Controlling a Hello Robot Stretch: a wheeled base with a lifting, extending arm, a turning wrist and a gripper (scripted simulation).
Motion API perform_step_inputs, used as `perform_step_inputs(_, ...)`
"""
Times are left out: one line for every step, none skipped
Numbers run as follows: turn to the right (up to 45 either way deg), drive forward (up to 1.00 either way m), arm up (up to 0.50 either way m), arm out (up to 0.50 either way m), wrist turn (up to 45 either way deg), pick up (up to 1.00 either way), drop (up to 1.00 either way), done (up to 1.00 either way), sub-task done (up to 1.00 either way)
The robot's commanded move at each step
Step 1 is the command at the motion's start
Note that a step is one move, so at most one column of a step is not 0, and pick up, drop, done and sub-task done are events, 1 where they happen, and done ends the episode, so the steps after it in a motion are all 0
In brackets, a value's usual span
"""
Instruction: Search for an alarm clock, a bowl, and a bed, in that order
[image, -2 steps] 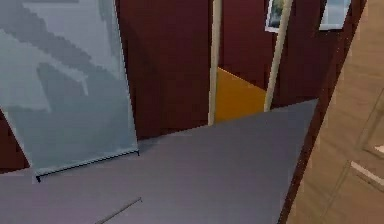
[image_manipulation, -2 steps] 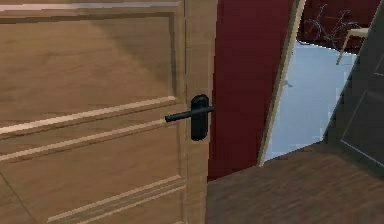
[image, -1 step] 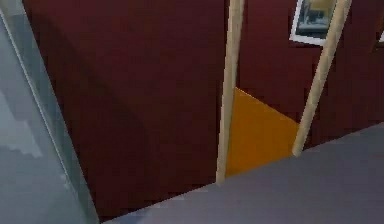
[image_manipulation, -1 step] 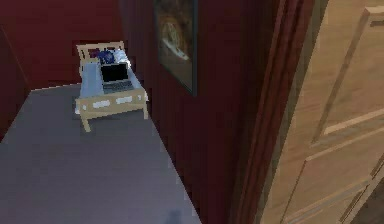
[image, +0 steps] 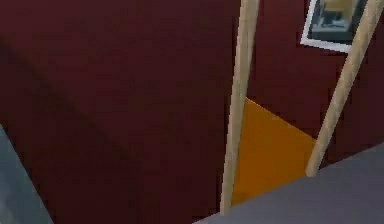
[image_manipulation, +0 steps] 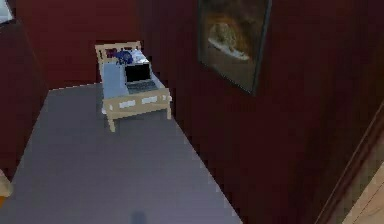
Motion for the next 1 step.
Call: perform_step_inputs(45.0,0.0,0.0,0.0,0.0,0.0,0.0,0.0,0.0)
